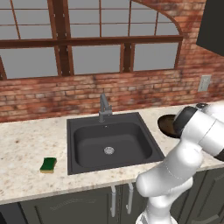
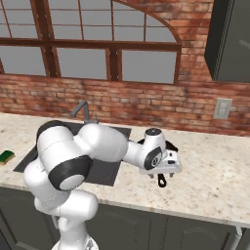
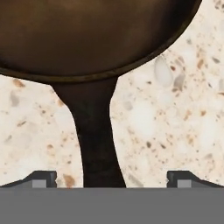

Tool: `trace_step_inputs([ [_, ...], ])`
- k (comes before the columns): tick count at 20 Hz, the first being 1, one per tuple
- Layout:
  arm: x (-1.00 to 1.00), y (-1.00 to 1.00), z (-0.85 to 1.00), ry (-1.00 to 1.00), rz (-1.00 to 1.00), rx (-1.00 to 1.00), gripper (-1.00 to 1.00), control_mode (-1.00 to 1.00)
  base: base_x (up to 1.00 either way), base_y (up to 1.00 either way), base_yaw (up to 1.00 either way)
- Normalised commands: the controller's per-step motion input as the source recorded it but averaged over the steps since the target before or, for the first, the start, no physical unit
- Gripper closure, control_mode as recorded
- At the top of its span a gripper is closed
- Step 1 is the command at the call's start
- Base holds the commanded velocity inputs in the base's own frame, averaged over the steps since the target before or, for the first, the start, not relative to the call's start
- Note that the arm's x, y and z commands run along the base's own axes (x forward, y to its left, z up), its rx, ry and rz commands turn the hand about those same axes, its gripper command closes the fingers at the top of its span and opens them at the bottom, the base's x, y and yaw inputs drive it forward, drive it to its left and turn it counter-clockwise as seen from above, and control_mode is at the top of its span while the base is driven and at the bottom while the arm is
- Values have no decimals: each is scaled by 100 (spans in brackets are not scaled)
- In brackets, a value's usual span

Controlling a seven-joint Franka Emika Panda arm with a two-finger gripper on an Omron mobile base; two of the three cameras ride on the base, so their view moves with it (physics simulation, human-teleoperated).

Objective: Pick the pan and sponge and place them into the sink. Then turn on the water.

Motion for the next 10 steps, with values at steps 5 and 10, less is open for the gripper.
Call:
trace_step_inputs([
  [5, 25, -2, -23, 5, 0, 0, 100, -100, 0, 0, 0],
  [10, -3, -9, 0, 0, 2, 0, 100, -100, 0, 0, 0],
])
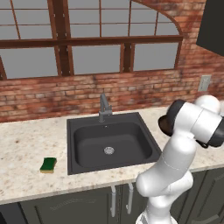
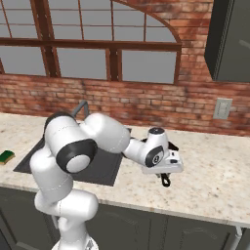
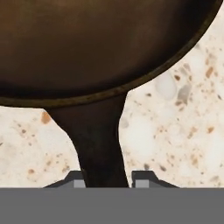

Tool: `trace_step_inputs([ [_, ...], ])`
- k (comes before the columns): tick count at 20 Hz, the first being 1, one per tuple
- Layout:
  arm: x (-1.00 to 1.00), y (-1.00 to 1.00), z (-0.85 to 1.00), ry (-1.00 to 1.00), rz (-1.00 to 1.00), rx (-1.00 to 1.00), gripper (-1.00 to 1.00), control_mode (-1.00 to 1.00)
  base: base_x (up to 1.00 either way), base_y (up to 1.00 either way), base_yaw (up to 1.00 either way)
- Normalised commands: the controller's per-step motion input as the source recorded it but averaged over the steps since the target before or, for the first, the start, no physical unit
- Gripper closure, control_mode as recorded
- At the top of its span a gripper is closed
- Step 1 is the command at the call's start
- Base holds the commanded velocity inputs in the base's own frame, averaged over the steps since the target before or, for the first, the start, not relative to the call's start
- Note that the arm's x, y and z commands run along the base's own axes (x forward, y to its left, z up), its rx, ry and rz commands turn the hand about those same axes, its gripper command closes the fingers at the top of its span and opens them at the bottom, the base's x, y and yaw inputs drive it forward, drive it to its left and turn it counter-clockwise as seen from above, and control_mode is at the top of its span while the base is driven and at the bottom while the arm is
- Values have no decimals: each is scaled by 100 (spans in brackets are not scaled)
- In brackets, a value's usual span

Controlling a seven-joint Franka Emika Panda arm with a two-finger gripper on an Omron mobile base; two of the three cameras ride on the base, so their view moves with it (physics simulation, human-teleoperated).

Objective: Pick the pan and sponge and place them into the sink. Then turn on the water.

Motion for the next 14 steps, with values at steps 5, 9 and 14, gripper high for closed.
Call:
trace_step_inputs([
  [5, -1, 10, 22, 0, 1, 0, 100, -100, 0, 0, 0],
  [9, -1, 34, 57, -1, 6, -10, 100, -100, 0, 0, 0],
  [14, 0, 18, 51, 0, 6, -15, 100, -100, 0, 0, 0],
])
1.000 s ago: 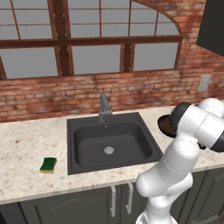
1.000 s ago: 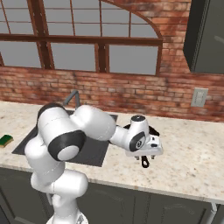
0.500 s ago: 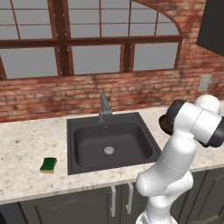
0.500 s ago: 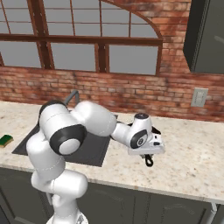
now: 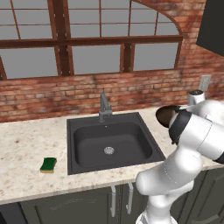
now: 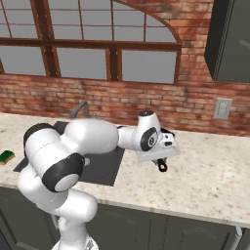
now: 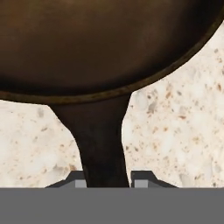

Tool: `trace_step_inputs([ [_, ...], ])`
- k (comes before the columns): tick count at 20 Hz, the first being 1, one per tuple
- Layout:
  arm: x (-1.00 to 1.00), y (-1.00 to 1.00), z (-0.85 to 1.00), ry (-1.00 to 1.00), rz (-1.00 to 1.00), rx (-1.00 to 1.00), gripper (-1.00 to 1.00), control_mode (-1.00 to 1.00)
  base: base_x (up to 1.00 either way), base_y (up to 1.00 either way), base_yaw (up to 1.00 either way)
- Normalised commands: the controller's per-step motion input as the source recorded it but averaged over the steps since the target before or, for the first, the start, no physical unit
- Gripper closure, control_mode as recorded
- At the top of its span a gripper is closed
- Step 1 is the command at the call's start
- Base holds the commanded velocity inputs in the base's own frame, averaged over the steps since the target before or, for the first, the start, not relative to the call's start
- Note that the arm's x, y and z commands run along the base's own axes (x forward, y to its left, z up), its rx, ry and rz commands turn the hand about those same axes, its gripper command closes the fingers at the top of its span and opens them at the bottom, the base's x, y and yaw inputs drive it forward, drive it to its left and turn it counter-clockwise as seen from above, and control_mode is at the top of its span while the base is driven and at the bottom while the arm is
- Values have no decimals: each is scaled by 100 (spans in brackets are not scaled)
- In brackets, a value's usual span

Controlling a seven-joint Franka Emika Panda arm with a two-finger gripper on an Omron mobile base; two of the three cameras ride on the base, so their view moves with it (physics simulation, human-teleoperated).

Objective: Pick the pan and sponge and place them into the sink. Then turn on the water.

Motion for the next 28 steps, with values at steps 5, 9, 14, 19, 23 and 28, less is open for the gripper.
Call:
trace_step_inputs([
  [5, -1, 23, 25, 0, 1, -5, 100, -100, 0, 0, 0],
  [9, -4, 41, 11, 0, 6, 7, 100, -100, 0, 0, 0],
  [14, -2, 43, 9, 0, 14, 12, 100, -100, 0, 0, 0],
  [19, 0, 40, 0, 0, 23, 1, 100, -100, 0, 0, 0],
  [23, 0, 49, 0, 0, 24, 0, 100, -100, 0, 0, 0],
  [28, 0, 50, 0, 2, 27, 7, 100, -100, 0, 0, 0],
])
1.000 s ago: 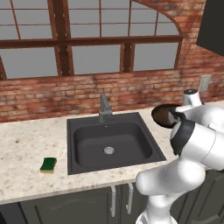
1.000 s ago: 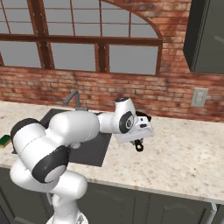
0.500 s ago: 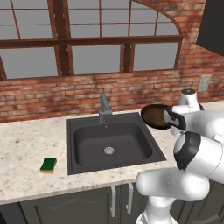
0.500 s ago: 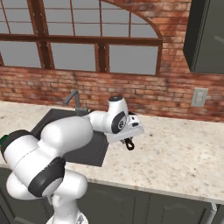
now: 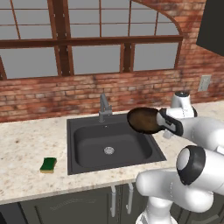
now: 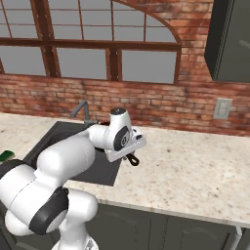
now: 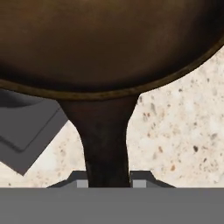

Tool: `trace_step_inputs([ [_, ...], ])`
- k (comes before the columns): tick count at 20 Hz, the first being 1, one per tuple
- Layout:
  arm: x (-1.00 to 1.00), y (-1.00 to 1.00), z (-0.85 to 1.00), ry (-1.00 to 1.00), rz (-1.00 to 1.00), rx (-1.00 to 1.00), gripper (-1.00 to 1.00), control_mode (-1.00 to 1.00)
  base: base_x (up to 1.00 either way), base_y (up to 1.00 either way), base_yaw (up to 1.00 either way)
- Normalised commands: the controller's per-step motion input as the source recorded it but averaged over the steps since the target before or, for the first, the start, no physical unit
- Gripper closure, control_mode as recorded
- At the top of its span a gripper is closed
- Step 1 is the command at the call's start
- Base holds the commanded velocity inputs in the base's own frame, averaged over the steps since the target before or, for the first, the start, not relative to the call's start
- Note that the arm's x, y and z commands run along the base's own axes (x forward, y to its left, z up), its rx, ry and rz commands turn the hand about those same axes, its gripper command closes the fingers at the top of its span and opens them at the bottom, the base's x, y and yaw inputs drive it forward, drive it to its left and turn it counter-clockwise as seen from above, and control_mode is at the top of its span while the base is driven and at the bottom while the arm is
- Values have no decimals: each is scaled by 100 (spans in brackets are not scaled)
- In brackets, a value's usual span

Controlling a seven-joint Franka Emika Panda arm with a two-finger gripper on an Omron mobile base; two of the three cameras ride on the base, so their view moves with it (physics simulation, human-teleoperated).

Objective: Pick the pan and sponge and place them into the sink. Then turn on the water.

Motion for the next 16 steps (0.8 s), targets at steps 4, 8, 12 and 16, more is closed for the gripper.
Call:
trace_step_inputs([
  [4, 2, 48, -1, 2, 23, 13, 100, -100, 0, 0, 0],
  [8, 21, 56, -7, 4, 18, 9, 100, -100, 0, 0, 0],
  [12, 40, 57, -17, 9, 15, 1, 100, -100, 0, 0, 0],
  [16, 44, 50, -22, 11, 12, 0, 100, -100, 0, 0, 0],
])
